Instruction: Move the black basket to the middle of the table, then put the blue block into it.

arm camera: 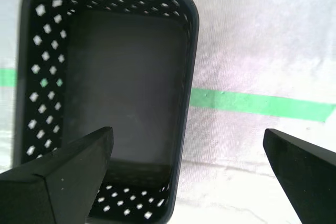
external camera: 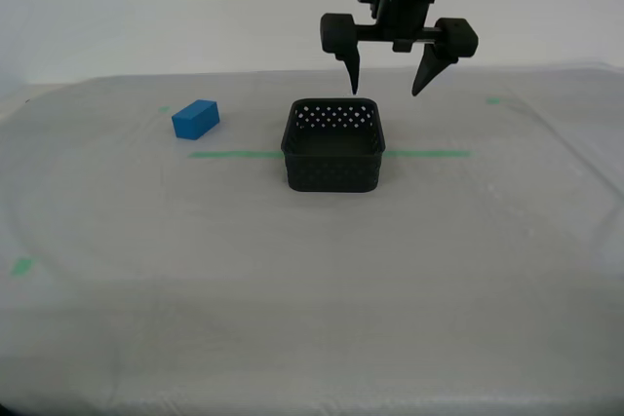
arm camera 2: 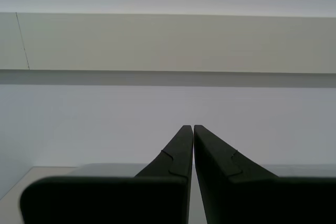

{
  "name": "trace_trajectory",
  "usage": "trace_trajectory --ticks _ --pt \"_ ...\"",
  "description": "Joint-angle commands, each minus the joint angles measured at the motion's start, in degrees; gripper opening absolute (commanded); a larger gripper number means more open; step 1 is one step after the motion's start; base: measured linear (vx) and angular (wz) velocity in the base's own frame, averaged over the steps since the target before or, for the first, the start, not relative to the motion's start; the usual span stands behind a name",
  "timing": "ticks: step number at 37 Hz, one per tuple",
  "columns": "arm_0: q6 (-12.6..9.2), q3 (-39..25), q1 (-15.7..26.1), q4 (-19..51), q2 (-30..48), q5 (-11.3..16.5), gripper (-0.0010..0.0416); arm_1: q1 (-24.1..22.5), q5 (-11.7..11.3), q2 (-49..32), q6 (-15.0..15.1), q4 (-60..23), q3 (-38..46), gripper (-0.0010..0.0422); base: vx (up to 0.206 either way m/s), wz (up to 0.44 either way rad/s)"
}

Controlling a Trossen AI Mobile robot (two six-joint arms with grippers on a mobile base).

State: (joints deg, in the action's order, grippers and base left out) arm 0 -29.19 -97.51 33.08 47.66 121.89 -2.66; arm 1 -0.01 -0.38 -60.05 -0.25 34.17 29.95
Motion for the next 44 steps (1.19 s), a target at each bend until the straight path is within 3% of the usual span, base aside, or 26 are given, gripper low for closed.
trace_trajectory --ticks 1,14,36,44 --pt "-0.9 0.0 0.0 0.9 -1.3 1.2 0.0401 0.0 0.0 0.0 0.1 0.2 0.0 0.0 0.0 0.0" --pt "-0.6 0.0 0.0 6.9 -4.3 1.3 0.04 0.0 0.0 0.0 0.1 0.2 0.0 0.0 0.0 0.0" --pt "4.4 0.0 -1.5 13.4 -14.5 1.0 0.0401 0.0 0.0 0.0 0.1 0.2 0.0 0.0 0.0 0.0" --pt "5.9 0.0 -3.6 17.1 -19.0 -2.4 0.04 0.0 0.0 0.0 0.1 0.2 0.0 0.0 0.0 0.0"
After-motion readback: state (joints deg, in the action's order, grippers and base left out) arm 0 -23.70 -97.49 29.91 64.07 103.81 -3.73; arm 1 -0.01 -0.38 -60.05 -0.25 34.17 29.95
